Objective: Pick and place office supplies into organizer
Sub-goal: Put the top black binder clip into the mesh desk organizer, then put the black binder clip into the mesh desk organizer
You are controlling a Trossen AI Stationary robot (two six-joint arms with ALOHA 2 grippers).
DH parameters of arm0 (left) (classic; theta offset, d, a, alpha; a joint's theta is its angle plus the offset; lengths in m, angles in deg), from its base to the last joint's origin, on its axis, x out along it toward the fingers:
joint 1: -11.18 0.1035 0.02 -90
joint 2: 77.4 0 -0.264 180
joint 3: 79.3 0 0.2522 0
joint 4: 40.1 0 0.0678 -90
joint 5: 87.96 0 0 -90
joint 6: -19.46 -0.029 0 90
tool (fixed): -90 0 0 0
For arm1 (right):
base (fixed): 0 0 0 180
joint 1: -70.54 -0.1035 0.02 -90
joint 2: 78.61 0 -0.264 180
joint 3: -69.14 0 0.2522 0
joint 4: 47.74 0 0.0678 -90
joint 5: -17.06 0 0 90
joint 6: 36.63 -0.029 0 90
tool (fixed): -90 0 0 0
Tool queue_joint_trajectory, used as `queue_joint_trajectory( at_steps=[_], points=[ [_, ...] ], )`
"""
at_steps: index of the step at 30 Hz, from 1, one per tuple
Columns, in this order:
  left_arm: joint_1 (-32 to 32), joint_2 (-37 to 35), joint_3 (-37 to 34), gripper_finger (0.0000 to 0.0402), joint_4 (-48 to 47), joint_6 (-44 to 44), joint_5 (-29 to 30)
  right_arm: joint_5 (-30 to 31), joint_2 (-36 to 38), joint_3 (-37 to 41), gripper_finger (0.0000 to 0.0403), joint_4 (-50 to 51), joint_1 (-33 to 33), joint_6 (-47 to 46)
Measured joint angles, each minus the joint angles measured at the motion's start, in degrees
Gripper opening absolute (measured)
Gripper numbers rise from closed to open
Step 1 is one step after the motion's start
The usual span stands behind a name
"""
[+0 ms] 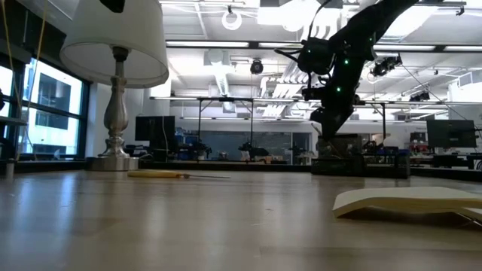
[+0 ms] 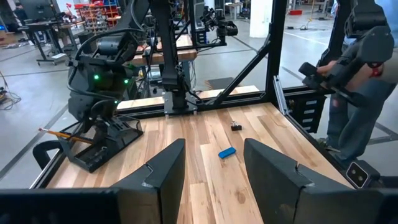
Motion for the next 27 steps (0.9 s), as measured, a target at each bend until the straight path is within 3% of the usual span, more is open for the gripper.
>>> queue_joint_trajectory(
  at_steps=[7, 10, 13, 16, 19, 21, 27],
  points=[
    [0.0, 0.0, 0.0, 0.0154, 0.0, 0.0, 0.0, -0.1, 0.0, -0.1, 0.0196, 0.5, -0.4, -3.9],
    [0.0, 0.0, 0.0, 0.0154, 0.0, 0.0, 0.0, -3.1, 0.0, -2.0, 0.0203, 5.3, -1.7, -6.9],
    [0.0, 0.0, 0.0, 0.0154, 0.0, 0.0, 0.0, -11.5, 0.0, -5.4, 0.0207, 12.1, -3.5, -13.2],
    [0.0, 0.0, 0.0, 0.0154, 0.0, 0.0, 0.0, -25.7, 0.1, -7.6, 0.0205, 17.4, -6.4, -19.0],
    [0.0, 0.0, 0.0, 0.0154, 0.0, 0.2, 0.0, -36.9, 0.1, -7.7, 0.0201, 20.7, -11.9, -23.6],
    [0.0, 0.0, 0.0, 0.0154, 0.0, 1.0, -0.6, -40.1, 0.1, -7.6, 0.0198, 23.2, -16.6, -26.8],
    [0.0, 0.5, 0.0, 0.0154, -0.5, 1.7, -1.7, -38.1, 0.1, -7.6, 0.0190, 25.5, -33.6, -37.5]
  ],
)
